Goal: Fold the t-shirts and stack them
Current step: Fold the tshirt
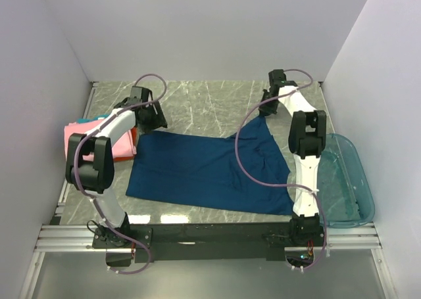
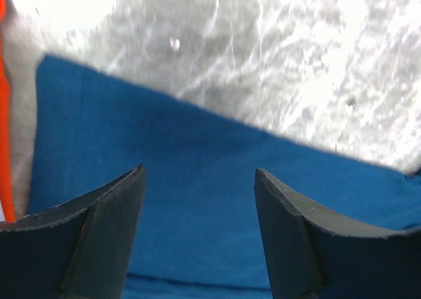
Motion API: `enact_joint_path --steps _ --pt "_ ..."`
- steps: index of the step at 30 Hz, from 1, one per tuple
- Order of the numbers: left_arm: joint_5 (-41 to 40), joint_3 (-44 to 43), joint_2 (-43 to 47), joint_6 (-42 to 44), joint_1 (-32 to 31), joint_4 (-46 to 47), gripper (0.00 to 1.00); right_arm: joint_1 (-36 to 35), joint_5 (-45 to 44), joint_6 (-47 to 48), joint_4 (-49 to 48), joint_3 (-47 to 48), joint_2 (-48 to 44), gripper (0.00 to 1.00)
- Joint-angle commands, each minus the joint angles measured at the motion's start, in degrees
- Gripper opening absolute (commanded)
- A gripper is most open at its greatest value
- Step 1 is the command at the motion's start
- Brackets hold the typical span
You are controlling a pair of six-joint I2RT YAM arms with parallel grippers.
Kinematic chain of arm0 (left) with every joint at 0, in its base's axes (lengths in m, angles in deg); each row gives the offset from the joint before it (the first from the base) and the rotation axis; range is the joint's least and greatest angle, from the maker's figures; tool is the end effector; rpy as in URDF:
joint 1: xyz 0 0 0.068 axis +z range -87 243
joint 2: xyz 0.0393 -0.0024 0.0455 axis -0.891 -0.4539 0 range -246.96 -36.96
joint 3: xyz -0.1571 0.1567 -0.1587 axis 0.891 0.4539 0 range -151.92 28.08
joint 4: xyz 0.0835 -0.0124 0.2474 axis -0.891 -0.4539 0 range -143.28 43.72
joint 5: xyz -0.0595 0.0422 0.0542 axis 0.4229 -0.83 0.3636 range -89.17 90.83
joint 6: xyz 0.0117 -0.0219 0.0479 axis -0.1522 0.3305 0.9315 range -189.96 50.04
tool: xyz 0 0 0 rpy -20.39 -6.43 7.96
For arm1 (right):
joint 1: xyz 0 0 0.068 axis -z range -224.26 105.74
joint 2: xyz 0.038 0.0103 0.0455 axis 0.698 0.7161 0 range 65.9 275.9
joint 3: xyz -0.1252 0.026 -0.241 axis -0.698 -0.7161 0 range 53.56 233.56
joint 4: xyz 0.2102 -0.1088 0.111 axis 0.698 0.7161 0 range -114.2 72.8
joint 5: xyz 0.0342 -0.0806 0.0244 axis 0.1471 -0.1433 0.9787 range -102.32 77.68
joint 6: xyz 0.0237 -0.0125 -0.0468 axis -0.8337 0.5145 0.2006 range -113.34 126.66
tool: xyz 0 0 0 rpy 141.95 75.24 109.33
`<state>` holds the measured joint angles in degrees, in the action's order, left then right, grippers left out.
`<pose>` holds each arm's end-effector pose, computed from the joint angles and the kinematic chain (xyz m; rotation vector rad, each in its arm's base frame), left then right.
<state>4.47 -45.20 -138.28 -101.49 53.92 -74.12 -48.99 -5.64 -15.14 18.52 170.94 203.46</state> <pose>0.3725 -0.0619 0.2195 -0.4778 2.5378 -0.3520 0.5132 0.0466 0.1661 0.3621 2.6674 0.3018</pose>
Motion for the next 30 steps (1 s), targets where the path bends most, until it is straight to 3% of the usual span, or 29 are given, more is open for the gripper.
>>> enact_joint_path --steps 1,18,24,30 --pt "-3.37 -5.12 -1.95 3.14 0.2 -0.2 0.72 2.0 -1.76 0.18 -0.36 -1.54 -6.15 0.0" --pt "-9.86 -18.92 -15.04 7.45 2.66 -4.86 0.61 6.31 -4.22 1.32 0.87 -4.44 -9.59 0.0" --pt "-12.87 -18.58 -16.2 8.5 4.07 -6.09 0.55 6.93 -4.65 1.5 1.14 -4.88 -9.94 0.0" --pt "-9.8 -16.9 -16.27 8.33 5.04 -4.33 0.54 7.11 -4.13 1.41 1.31 -4.71 -9.94 0.0"
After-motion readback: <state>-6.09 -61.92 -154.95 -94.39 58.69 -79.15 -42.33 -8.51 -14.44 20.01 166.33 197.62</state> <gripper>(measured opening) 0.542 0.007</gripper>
